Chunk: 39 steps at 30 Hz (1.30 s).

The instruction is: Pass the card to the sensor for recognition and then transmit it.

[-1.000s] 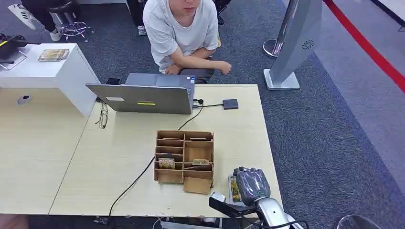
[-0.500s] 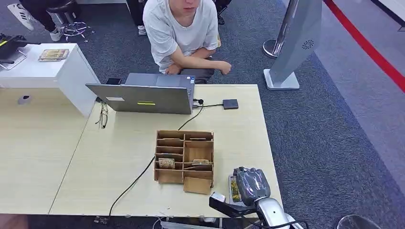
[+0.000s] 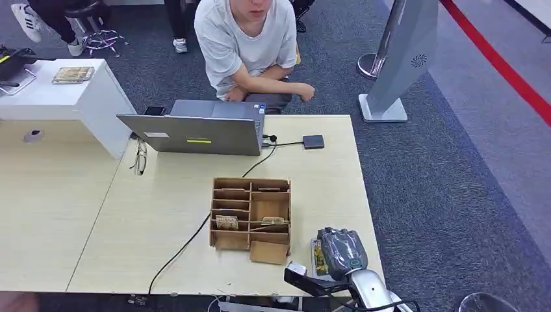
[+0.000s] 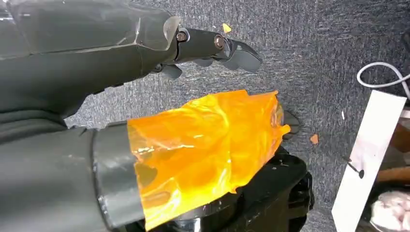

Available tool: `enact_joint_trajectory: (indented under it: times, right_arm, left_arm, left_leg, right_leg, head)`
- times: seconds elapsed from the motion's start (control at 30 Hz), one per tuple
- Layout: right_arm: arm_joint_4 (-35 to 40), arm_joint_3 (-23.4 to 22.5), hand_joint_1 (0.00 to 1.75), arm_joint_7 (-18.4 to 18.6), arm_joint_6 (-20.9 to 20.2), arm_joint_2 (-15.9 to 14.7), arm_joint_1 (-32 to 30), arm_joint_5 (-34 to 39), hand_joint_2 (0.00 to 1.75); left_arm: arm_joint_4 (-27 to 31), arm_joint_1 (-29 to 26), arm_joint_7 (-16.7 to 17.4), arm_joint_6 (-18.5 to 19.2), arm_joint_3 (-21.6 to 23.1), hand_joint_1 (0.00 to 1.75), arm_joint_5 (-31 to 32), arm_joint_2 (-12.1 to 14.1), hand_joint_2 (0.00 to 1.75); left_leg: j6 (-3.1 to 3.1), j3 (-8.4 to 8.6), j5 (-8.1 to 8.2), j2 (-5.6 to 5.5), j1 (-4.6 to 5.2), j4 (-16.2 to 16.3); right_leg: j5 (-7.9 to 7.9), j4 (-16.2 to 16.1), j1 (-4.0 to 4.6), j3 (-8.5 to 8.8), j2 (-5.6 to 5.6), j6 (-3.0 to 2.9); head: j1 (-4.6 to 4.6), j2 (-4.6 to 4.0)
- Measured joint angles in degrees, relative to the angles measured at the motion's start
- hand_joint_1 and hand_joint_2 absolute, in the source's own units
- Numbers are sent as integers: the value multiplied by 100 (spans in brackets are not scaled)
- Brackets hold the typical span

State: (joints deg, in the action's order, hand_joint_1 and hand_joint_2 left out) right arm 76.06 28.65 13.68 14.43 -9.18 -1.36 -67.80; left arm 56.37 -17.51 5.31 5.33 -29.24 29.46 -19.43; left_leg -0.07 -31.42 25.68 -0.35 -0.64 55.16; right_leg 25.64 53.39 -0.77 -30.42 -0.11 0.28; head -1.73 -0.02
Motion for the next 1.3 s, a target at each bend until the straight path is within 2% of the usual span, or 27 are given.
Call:
enact_joint_trajectory:
  times: [1.3]
  right_arm:
    - [0,-11,175,-35,-31,20,22,2,175]
  left_arm:
    - [15,-2,11,24,0,0,0,-2,0]
  left_leg:
    - [0,0,0,0,0,0]
  right_leg:
    - [0,0,0,0,0,0]
  head:
    - [0,0]
